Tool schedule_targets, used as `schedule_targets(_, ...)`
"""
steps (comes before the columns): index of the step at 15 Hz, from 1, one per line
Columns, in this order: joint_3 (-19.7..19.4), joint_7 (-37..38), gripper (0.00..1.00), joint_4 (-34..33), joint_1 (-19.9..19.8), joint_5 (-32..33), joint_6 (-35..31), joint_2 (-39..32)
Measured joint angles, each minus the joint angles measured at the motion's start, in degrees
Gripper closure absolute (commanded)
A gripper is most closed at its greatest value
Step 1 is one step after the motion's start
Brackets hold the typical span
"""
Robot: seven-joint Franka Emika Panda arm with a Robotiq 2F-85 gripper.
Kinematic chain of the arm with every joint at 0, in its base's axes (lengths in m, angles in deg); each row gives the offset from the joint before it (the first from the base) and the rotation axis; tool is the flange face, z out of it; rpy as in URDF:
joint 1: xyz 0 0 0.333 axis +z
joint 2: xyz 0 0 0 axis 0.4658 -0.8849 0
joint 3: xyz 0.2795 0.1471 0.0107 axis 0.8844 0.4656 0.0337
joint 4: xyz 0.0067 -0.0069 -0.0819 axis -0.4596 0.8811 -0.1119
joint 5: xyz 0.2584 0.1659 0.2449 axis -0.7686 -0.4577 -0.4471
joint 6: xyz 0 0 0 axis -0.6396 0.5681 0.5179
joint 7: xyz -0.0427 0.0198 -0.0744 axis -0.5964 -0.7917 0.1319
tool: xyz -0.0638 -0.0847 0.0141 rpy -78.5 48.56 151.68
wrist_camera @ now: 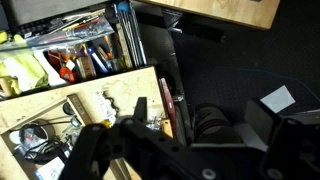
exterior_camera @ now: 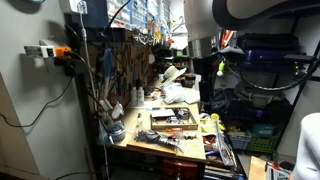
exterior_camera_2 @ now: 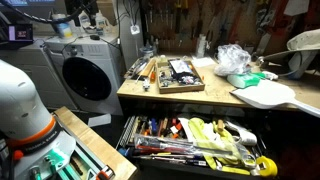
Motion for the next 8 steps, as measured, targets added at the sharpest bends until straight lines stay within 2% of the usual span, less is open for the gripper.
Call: schedule_targets(8,-0.06,0.7,0.0,-0.01,-0.04,0.03,-0.29,-0.05)
